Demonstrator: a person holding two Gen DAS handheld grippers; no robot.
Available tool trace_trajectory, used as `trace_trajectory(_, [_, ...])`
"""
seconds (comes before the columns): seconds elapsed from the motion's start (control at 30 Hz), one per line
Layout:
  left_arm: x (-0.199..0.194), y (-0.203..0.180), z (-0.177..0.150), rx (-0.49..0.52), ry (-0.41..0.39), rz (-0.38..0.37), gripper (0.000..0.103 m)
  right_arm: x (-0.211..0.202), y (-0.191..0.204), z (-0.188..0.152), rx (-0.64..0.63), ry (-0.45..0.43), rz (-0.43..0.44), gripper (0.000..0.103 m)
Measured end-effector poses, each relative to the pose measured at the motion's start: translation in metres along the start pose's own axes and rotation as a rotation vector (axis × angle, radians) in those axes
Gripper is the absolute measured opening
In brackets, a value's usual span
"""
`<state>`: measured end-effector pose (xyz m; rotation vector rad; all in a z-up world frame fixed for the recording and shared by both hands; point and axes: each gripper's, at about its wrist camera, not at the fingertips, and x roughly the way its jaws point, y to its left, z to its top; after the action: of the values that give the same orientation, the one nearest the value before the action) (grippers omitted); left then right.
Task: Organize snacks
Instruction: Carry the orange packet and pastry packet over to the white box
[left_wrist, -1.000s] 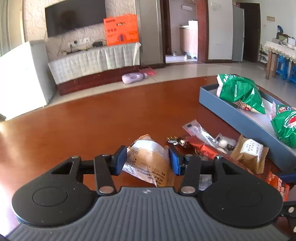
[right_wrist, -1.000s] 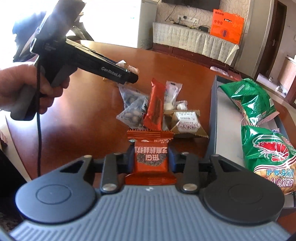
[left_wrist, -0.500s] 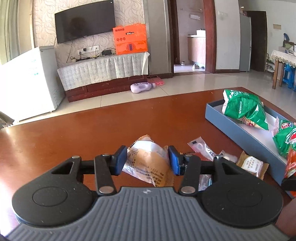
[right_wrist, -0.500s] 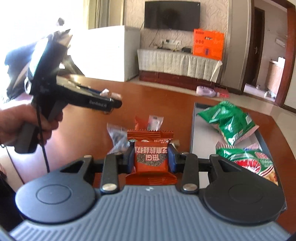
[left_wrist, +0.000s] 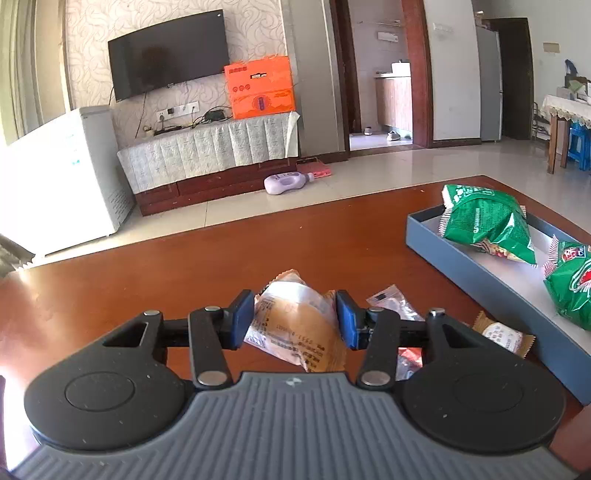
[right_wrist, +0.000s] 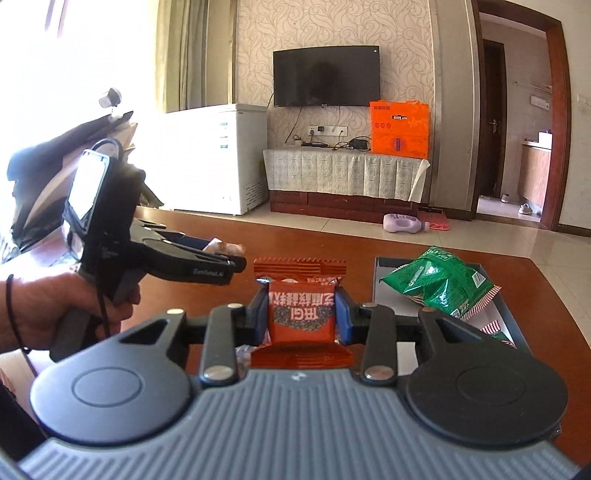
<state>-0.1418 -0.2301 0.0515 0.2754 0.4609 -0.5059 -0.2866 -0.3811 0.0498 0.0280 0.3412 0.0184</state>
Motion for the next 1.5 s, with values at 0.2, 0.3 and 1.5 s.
trace_trajectory(0.2, [0.0,-0.014,0.003,0.041,-0.006,-0.003,0.054,-0.006,-0.006,0.004,0.032,-0.058,-0.024,0.039])
trace_trajectory(0.3, [0.002,-0.021,0.005,0.069,-0.007,-0.005,0.054,-0.006,-0.009,0.006,0.042,-0.071,-0.032,0.039])
trace_trajectory(1.5, [0.036,-0.096,0.03,0.14,-0.033,-0.075,0.042,-0.002,-0.048,0.014,0.113,-0.13,-0.063,0.039])
